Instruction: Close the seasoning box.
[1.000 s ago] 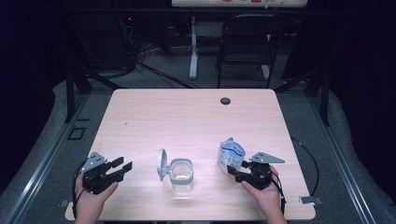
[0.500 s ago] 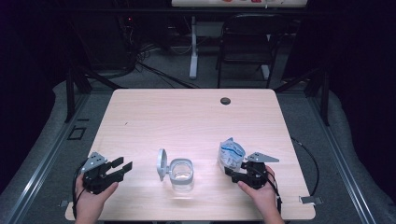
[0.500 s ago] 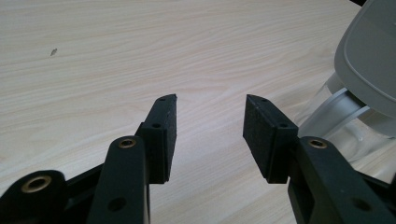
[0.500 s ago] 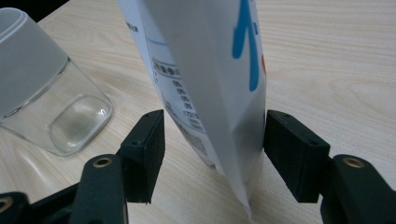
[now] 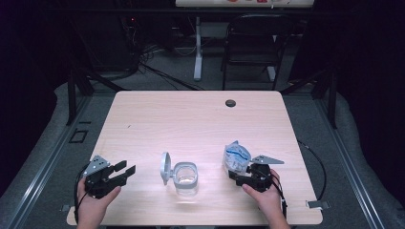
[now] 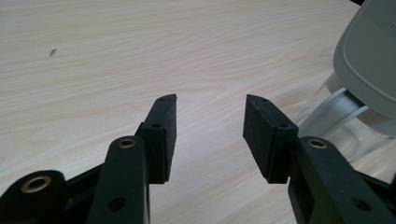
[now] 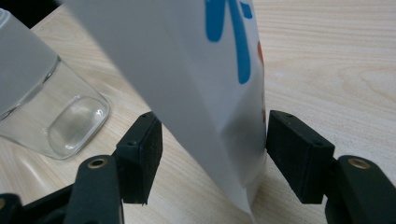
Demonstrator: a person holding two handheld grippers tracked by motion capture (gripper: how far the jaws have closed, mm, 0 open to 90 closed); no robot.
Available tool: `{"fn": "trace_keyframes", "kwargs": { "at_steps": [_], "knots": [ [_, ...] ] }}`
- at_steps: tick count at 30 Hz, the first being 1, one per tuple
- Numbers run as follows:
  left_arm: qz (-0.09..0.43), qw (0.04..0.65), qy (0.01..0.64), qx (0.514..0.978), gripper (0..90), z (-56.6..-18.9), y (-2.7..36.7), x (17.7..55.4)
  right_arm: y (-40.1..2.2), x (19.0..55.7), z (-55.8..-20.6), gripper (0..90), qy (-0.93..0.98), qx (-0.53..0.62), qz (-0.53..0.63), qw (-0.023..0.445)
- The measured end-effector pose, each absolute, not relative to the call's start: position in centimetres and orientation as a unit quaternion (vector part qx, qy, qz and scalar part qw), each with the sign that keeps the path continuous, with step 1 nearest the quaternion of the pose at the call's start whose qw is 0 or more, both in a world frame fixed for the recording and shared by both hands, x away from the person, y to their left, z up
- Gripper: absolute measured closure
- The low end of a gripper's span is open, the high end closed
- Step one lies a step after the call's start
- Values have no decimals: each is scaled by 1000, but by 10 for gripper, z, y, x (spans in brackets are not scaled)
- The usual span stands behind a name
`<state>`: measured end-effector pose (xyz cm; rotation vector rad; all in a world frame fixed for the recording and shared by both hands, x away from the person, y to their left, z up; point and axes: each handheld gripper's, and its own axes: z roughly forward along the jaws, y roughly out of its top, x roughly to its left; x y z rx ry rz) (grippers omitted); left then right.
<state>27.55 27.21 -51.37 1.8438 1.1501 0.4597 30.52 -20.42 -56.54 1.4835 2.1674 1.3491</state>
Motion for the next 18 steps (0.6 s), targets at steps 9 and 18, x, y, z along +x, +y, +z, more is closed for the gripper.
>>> {"fn": "trace_keyframes", "kwargs": {
  "at_steps": [9, 18],
  "knots": [
    [186, 446, 465, 742, 549, -514, 273, 275, -203, 309, -571, 364, 732, 508, 446, 85],
    [186, 445, 465, 742, 549, -514, 273, 276, -202, 312, -575, 356, 732, 513, 441, 79]
  ]
}}
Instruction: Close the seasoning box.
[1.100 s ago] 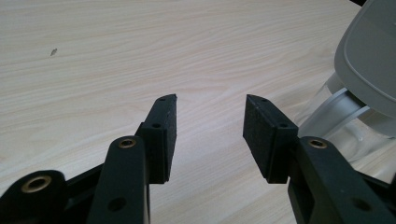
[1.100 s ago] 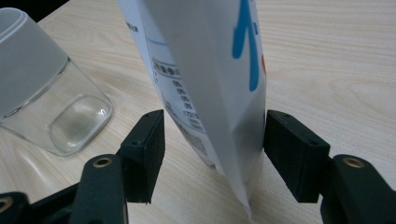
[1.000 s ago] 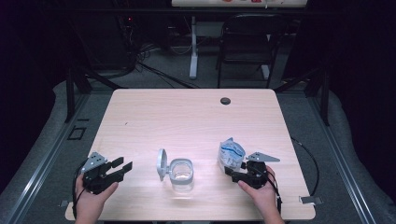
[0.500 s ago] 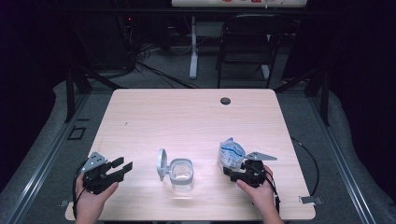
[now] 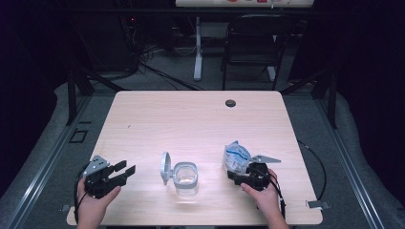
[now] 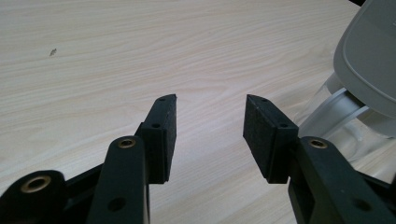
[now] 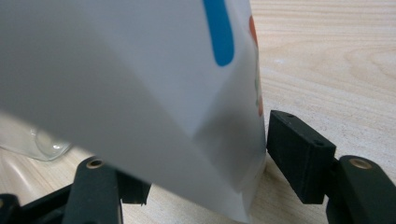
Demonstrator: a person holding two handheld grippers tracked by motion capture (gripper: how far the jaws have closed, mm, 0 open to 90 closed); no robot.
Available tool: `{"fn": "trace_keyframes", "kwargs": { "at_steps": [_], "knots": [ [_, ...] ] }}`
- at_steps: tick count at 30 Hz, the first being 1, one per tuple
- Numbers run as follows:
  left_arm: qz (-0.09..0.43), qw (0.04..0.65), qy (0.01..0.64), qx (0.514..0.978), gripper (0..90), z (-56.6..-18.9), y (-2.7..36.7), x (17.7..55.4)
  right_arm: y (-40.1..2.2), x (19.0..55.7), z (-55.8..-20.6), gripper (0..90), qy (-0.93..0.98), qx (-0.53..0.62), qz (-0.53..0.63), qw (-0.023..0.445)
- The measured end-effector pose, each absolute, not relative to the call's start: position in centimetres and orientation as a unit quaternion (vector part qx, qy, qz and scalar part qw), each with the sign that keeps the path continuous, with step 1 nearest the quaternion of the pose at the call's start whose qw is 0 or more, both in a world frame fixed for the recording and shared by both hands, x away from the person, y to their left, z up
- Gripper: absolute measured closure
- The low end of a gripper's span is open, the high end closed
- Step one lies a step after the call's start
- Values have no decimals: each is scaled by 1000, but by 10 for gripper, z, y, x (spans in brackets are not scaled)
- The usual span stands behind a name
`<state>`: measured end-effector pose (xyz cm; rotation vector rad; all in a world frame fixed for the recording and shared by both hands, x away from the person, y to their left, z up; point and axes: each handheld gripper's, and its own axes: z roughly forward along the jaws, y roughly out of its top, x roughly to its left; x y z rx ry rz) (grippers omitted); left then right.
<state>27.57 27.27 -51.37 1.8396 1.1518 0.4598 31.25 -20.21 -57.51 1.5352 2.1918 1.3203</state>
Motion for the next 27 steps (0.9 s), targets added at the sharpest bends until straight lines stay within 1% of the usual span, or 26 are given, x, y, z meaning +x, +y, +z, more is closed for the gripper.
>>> {"fn": "trace_keyframes", "kwargs": {
  "at_steps": [19, 27],
  "knots": [
    [185, 444, 466, 743, 549, -513, 274, 276, -197, 318, -584, 357, 731, 520, 437, 69],
    [184, 444, 466, 743, 549, -514, 273, 276, -197, 317, -584, 395, 733, 516, 437, 69]
  ]
}}
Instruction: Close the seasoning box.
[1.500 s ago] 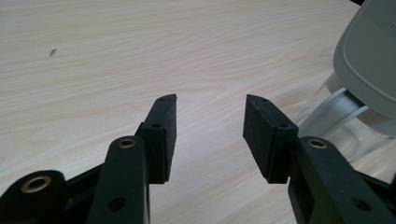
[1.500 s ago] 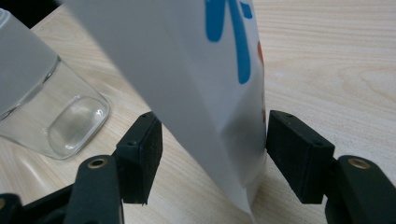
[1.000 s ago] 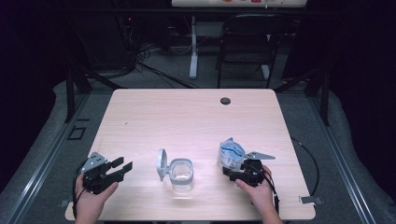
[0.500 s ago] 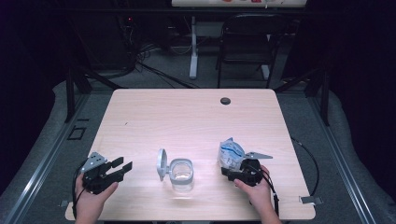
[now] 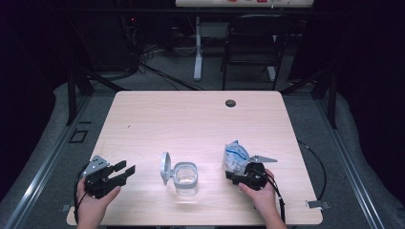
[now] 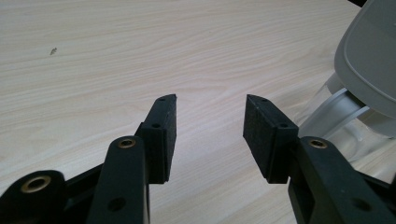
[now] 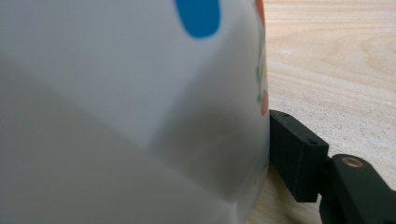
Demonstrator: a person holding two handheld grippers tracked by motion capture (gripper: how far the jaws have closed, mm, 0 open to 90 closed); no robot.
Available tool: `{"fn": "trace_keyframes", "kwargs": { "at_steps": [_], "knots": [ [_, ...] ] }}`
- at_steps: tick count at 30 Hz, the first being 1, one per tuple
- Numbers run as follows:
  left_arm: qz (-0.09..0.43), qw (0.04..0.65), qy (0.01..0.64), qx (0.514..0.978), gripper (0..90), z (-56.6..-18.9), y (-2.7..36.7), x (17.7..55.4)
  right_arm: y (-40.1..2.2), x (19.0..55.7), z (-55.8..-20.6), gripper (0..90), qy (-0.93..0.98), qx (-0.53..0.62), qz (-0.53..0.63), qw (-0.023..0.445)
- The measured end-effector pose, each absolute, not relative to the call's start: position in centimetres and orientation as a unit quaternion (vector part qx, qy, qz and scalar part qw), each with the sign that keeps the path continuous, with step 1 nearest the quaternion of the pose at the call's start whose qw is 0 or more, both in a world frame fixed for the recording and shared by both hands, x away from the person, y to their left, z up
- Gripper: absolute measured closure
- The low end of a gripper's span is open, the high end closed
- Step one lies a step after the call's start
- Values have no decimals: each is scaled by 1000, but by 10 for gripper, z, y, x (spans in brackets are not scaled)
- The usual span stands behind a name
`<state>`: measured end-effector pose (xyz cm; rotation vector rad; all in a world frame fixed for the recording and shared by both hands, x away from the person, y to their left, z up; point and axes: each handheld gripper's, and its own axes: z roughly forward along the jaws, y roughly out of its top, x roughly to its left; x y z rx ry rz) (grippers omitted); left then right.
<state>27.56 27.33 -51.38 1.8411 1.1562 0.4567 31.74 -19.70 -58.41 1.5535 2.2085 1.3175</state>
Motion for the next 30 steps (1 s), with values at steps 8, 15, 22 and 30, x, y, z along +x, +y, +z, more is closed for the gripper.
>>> {"fn": "trace_keyframes", "kwargs": {
  "at_steps": [8, 15, 22, 30],
  "knots": [
    [185, 445, 466, 742, 549, -514, 273, 276, -197, 317, -584, 418, 735, 513, 439, 70],
    [185, 445, 464, 744, 549, -514, 273, 276, -198, 317, -584, 439, 737, 510, 438, 72],
    [186, 446, 465, 742, 549, -514, 273, 276, -197, 317, -584, 457, 737, 507, 440, 75],
    [185, 446, 464, 743, 549, -514, 272, 276, -197, 317, -583, 466, 741, 503, 438, 80]
  ]
}}
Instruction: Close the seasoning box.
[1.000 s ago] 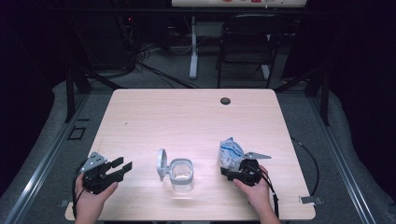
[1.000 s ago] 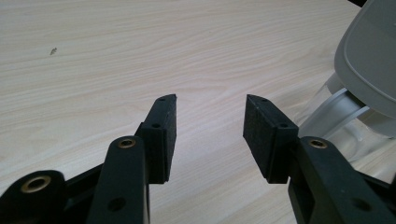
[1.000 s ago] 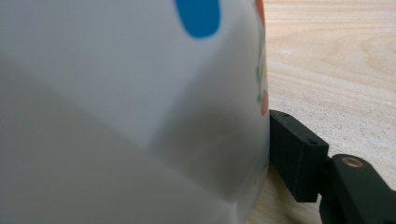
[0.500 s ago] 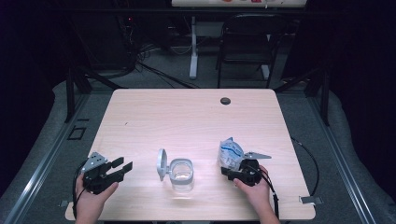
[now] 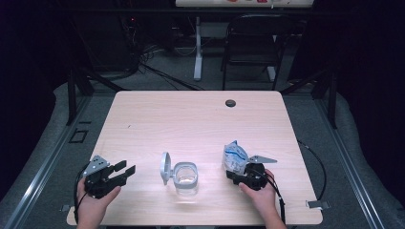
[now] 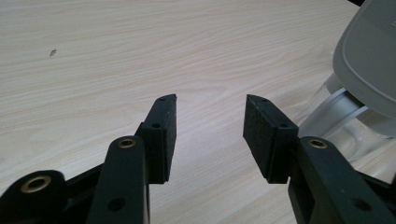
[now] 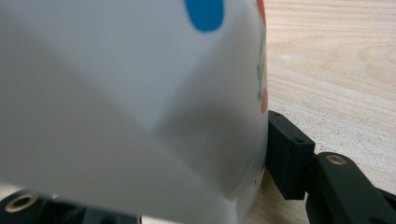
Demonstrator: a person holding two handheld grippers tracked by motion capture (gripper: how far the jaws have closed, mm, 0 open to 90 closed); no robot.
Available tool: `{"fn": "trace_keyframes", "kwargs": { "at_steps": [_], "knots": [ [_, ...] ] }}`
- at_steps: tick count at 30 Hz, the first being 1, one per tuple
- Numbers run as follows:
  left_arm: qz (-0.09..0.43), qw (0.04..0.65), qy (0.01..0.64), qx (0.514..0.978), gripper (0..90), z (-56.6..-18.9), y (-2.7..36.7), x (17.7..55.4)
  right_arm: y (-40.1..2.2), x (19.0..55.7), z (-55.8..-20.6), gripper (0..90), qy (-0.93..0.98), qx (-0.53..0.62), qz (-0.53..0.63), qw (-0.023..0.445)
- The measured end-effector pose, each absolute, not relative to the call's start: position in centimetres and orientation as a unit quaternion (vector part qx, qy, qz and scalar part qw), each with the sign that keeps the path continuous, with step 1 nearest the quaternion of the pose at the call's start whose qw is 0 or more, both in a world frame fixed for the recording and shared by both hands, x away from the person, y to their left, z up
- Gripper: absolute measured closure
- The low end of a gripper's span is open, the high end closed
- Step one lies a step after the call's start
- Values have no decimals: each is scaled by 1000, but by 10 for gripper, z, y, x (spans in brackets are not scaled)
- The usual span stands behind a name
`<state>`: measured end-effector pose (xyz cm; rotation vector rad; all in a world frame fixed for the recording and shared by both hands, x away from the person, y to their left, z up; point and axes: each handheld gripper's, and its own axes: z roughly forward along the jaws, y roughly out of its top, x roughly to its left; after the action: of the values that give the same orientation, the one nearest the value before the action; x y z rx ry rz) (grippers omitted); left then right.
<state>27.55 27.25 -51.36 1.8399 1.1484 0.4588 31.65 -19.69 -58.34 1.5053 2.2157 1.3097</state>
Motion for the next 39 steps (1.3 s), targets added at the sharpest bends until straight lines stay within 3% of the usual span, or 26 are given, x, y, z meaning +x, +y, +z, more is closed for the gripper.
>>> {"fn": "trace_keyframes", "kwargs": {
  "at_steps": [39],
  "knots": [
    [186, 446, 464, 743, 549, -514, 273, 276, -193, 309, -568, 472, 739, 480, 460, 106]
  ]
}}
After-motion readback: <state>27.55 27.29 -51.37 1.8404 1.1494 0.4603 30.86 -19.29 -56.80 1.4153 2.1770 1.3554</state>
